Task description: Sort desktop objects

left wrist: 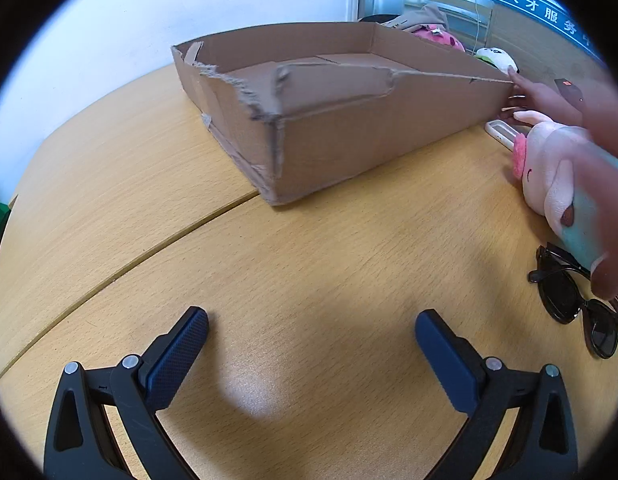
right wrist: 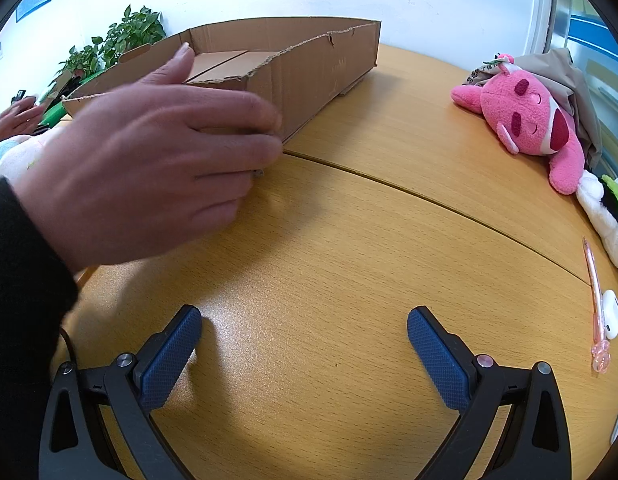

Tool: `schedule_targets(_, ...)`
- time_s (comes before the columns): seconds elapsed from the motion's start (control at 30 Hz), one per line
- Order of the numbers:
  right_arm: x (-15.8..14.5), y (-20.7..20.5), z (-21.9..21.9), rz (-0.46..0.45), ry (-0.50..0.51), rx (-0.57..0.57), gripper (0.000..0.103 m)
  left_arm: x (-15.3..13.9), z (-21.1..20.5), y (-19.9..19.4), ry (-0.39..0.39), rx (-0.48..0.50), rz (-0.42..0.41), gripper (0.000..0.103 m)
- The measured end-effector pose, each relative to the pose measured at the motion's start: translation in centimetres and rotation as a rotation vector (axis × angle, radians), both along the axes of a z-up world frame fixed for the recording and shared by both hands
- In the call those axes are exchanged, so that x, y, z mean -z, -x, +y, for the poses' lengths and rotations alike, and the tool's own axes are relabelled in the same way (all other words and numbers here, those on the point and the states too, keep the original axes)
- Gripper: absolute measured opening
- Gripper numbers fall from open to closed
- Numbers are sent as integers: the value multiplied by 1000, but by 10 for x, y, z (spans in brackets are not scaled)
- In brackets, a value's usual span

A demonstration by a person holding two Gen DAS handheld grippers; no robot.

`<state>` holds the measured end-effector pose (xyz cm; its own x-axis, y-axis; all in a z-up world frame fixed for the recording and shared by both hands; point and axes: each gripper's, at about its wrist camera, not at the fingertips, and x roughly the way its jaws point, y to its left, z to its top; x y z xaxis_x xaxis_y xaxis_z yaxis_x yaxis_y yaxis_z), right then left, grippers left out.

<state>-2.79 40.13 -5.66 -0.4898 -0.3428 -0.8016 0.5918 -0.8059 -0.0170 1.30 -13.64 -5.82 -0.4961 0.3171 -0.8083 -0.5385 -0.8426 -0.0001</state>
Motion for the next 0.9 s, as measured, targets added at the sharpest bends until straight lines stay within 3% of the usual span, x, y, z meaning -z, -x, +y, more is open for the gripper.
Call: schedule_targets(0.9, 0, 2, 1, 0, 1, -1, 103, -2, 0, 0, -1, -25, -1, 103)
